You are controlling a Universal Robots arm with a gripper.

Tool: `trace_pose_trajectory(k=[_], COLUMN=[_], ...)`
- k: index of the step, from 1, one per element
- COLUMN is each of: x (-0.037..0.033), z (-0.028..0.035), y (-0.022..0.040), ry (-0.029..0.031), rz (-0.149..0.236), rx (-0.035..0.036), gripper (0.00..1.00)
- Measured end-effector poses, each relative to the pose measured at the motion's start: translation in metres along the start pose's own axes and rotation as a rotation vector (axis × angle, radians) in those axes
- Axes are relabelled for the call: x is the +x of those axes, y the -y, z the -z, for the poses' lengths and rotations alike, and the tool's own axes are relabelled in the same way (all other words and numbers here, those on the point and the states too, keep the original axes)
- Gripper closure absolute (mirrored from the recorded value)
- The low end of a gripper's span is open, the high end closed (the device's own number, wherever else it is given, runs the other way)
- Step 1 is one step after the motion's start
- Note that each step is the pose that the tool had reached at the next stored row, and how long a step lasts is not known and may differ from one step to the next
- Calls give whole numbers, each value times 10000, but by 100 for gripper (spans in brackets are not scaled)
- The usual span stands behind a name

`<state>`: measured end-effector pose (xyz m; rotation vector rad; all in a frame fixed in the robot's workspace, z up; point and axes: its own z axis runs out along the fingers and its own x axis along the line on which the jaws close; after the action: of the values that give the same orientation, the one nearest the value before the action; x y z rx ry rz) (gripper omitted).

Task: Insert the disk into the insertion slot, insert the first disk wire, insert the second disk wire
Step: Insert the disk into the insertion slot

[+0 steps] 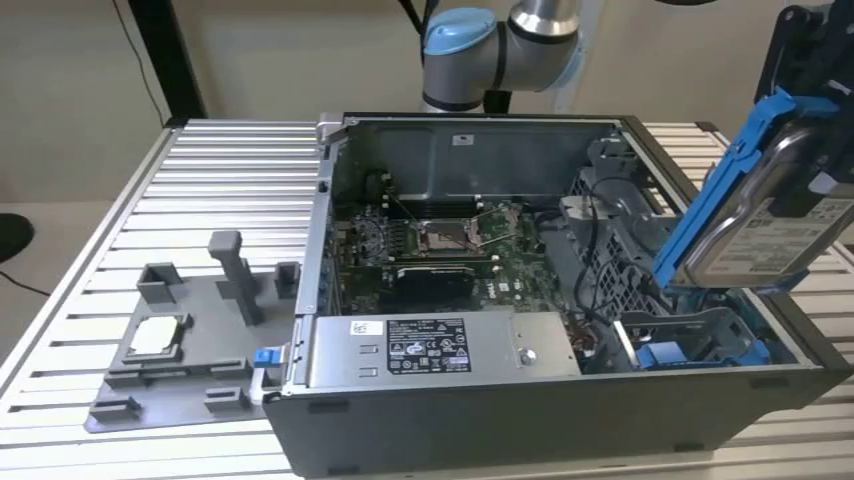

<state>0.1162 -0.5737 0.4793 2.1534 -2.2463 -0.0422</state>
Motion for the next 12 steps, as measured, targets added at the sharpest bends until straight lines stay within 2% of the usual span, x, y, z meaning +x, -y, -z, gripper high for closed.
trace_pose_trajectory(k=[7,12], x=[9,36], z=[-67,-90], y=[-2,0], ry=[13,12], rz=[-252,-287], rx=[-1,-22], gripper=[100,100])
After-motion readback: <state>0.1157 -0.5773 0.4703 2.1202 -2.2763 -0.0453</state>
